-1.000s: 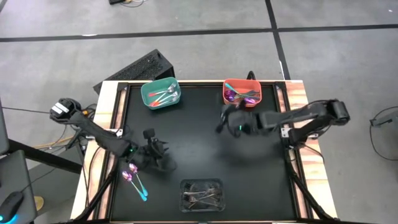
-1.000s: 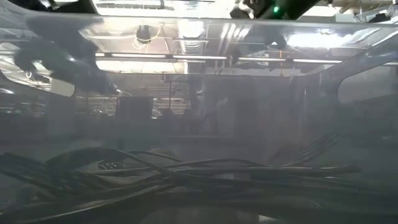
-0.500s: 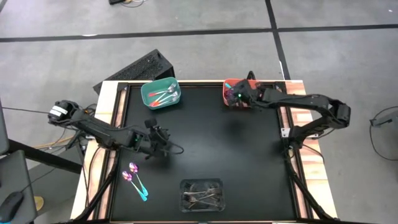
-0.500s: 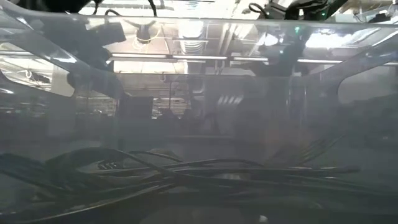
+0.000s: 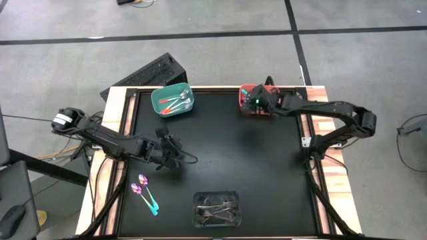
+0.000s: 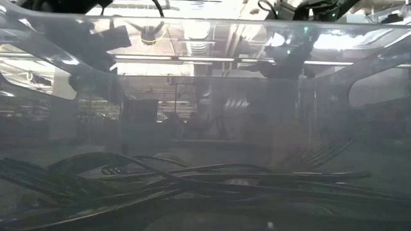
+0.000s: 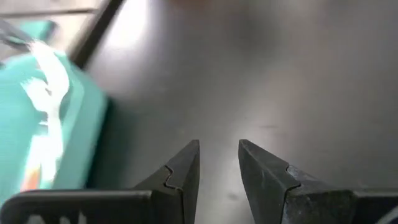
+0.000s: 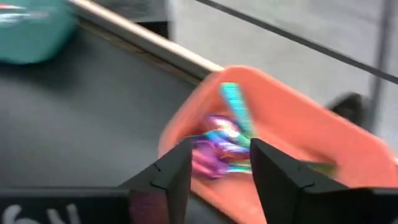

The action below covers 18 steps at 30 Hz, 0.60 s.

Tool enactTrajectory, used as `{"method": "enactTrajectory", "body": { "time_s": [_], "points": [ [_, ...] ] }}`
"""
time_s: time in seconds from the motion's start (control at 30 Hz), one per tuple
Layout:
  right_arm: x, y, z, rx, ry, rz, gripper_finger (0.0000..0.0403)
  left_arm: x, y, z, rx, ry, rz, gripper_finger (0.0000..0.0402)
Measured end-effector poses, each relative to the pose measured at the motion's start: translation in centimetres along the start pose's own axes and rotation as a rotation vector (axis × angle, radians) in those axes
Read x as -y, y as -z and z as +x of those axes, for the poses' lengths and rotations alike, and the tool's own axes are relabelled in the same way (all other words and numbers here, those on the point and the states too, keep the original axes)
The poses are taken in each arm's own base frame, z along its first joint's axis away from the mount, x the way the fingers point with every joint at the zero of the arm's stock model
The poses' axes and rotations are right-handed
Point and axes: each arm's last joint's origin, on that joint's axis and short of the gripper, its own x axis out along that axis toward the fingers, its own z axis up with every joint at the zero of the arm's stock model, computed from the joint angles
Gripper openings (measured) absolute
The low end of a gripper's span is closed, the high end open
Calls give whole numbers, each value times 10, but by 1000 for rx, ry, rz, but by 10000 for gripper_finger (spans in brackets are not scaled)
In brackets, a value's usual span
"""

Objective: Sort silverware by color (type)
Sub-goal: Put the blue spoon into the orange bin

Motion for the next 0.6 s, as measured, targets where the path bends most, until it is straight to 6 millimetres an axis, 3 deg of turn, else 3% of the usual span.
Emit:
{"method": "enactTrajectory", "body": {
  "time_s": [0.17, 0.33, 0.6],
  "points": [
    [-37, 6, -23, 70, -213, -40, 196, 14, 6, -10, -56, 155, -105, 100],
    [-77, 21, -57, 147, -417, -90, 190, 36, 16, -41, -206, 336, -209, 100],
    [-125, 51, -125, 275, -744, -119, 171, 75, 60, -106, -292, 684, 150, 100]
  ]
}}
